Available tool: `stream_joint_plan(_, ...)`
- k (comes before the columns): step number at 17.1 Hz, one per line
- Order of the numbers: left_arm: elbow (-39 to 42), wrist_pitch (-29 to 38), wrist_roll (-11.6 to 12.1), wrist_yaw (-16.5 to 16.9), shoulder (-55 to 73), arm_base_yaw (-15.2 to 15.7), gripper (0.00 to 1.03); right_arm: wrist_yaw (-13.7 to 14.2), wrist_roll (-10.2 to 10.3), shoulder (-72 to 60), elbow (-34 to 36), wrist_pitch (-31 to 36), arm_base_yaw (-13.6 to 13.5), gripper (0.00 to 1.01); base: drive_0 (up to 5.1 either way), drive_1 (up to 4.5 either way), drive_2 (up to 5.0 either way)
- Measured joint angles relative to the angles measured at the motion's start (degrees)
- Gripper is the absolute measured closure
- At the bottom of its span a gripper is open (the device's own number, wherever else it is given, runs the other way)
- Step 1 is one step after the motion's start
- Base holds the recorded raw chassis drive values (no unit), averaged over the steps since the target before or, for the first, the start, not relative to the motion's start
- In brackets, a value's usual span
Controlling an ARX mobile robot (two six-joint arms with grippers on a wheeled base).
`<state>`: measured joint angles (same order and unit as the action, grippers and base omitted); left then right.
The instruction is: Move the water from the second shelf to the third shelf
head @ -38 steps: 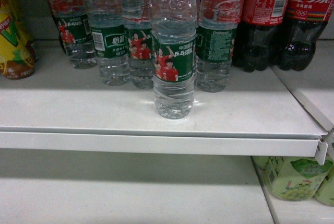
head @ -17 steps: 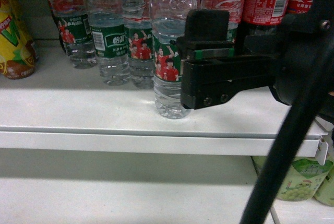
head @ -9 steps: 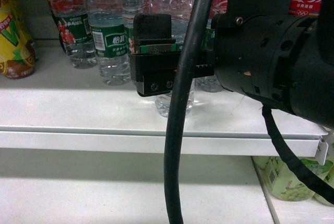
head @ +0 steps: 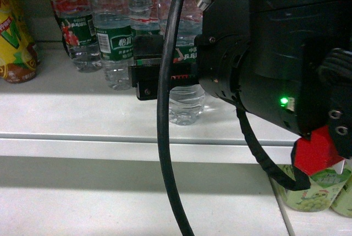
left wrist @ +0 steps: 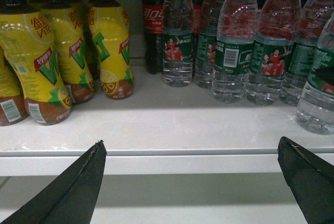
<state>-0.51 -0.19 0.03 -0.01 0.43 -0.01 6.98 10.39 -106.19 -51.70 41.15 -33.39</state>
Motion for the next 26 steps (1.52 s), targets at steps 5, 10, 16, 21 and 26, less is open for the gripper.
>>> stream_joint_plan(5, 0.0, 0.0, 0.0, 0.0, 0.0, 0.0, 0.05, 4.0, 1.7, -3.5, -5.2, -0.5, 0.0, 0.03, 0.0, 0.00, 0.0)
stream_joint_plan(10, 0.0, 0.0, 0.0, 0.0, 0.0, 0.0, 0.05, 6.7, 2.1, -4.3, -6.4, -0.6, -1.2, 0.21, 0.0, 0.00, 0.0)
stream_joint_plan(16, 0.0, 0.0, 0.0, 0.0, 0.0, 0.0, 0.05, 7.1, 2.1, -2.8, -5.0, -0.2, -1.4, 0.58, 0.0, 0.00, 0.0)
stream_joint_plan(21, 0.0, 0.0, 0.0, 0.0, 0.0, 0.0, 0.05, 5.3, 2.0, 3.2, 1.8, 0.0, -0.3, 0.59, 0.0, 0.00, 0.0)
stream_joint_plan(26, 0.0, 0.0, 0.0, 0.0, 0.0, 0.0, 0.05, 3.0, 0.6, 12.5, 11.4, 2.4, 4.5, 0.59, 0.0, 0.00, 0.0)
